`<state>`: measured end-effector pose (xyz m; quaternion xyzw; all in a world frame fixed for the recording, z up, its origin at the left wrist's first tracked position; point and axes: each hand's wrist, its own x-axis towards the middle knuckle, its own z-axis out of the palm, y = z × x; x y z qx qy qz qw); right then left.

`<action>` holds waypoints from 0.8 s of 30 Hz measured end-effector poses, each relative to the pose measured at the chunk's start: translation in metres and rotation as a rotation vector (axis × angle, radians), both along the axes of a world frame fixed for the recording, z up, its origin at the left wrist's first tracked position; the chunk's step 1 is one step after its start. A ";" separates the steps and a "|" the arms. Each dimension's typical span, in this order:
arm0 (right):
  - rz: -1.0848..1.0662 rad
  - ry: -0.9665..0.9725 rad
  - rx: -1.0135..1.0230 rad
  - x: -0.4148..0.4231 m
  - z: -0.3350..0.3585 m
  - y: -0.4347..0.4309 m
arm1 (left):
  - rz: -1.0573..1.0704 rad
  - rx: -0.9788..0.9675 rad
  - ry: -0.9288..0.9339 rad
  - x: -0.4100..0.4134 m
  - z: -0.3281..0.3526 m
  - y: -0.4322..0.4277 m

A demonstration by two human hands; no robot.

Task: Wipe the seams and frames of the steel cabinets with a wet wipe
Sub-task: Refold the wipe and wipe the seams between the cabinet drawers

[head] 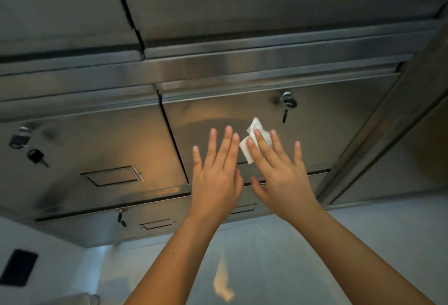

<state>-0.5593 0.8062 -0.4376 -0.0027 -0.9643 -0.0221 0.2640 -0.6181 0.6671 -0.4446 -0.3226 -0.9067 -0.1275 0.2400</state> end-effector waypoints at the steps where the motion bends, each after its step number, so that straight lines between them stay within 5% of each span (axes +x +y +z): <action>1: -0.007 -0.006 -0.002 0.001 0.015 -0.001 | -0.008 -0.003 -0.012 0.000 0.014 0.000; 13: -0.089 -0.068 -0.002 0.020 0.153 -0.023 | -0.056 0.045 -0.089 0.025 0.142 -0.025; 24: 0.088 -0.060 0.070 0.036 0.189 -0.070 | -0.109 0.069 -0.156 0.031 0.187 -0.089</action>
